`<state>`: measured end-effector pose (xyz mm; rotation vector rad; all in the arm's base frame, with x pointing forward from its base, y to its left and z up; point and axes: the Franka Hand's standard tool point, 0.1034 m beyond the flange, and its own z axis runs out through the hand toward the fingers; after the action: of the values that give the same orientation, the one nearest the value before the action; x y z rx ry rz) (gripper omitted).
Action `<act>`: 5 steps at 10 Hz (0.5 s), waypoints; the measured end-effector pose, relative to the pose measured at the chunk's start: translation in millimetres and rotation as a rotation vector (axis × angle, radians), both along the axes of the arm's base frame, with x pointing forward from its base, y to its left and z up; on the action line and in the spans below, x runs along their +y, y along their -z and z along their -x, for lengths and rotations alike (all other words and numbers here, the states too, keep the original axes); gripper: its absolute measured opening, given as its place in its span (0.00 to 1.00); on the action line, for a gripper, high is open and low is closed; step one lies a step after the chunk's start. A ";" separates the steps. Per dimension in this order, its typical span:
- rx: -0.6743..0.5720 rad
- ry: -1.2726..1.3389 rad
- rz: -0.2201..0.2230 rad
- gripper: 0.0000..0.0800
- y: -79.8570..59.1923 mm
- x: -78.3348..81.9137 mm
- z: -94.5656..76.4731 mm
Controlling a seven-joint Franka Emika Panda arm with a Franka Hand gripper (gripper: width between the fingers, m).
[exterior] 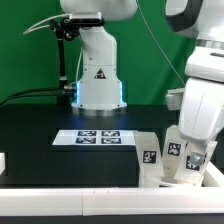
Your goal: Assemble stool
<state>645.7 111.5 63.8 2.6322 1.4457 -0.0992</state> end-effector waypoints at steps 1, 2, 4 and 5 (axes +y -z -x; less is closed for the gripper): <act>-0.008 0.053 0.000 0.42 -0.1 -0.7 -0.2; -0.026 0.163 -0.001 0.42 -0.8 -1.0 -0.7; -0.065 0.412 -0.023 0.42 -4.4 -10.5 -8.6; -0.080 0.565 -0.030 0.42 -4.7 -17.0 -11.2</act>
Offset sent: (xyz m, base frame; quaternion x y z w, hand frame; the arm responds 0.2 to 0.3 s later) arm 0.0401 -0.0335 0.0141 -0.0054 0.0402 0.3858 0.9217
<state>656.9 94.5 68.5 2.9456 0.6489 -0.0277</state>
